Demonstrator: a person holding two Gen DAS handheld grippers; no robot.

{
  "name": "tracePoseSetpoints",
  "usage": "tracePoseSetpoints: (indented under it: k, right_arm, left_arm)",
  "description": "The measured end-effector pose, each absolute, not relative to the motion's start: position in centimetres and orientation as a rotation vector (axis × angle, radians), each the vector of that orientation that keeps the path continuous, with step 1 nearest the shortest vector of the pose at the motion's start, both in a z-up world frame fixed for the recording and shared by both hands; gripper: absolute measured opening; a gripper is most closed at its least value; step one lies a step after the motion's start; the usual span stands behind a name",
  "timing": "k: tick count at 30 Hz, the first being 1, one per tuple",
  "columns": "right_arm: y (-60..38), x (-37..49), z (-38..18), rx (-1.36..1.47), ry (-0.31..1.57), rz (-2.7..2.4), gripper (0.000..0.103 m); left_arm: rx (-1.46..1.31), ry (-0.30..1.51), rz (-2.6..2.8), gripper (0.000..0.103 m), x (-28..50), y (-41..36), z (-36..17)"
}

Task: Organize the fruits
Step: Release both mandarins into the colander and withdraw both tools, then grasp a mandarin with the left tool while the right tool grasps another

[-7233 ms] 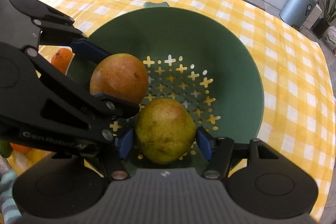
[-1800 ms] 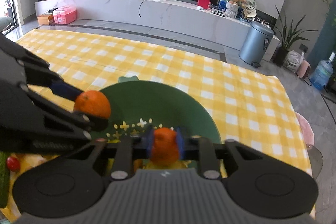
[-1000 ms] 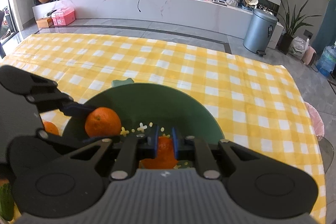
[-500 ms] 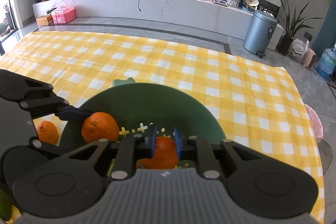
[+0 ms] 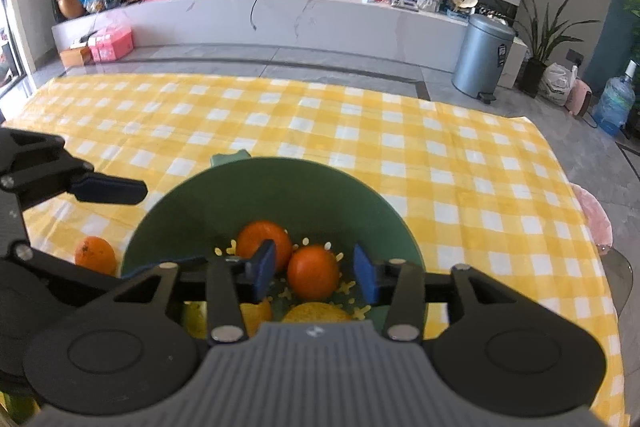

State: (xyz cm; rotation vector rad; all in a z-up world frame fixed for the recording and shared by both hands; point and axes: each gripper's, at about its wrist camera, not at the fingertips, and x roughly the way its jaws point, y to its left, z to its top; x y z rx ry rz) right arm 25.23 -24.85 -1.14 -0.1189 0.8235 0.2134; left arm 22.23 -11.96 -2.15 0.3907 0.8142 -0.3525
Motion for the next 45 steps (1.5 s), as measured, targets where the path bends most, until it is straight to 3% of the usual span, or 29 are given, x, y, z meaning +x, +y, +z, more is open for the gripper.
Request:
tracePoseSetpoints:
  k: [3, 5, 14, 29, 45]
  right_arm:
    - [-24.8, 24.0, -0.5, -0.095, 0.788, 0.195, 0.052]
    - [-24.8, 23.1, -0.1, -0.078, 0.764, 0.172, 0.063]
    - [-24.4, 17.7, 1.2, 0.013, 0.650, 0.089, 0.084]
    - [-19.4, 9.8, -0.6, 0.061, 0.649, 0.147, 0.088]
    - [-15.3, 9.2, -4.7, -0.018, 0.676, 0.189, 0.089]
  left_arm:
    - [0.399, 0.816, -0.341, 0.075, 21.6, -11.6, -1.5]
    - [0.406, 0.804, -0.339, 0.075, 21.0, -11.2, -1.0]
    - [0.400, 0.771, -0.309, 0.075, 17.7, -8.4, 0.7]
    - [0.311, 0.859, -0.280, 0.074, 13.6, -1.0, -0.3]
    - [0.063, 0.898, -0.278, 0.070, 12.6, 6.1, -3.9]
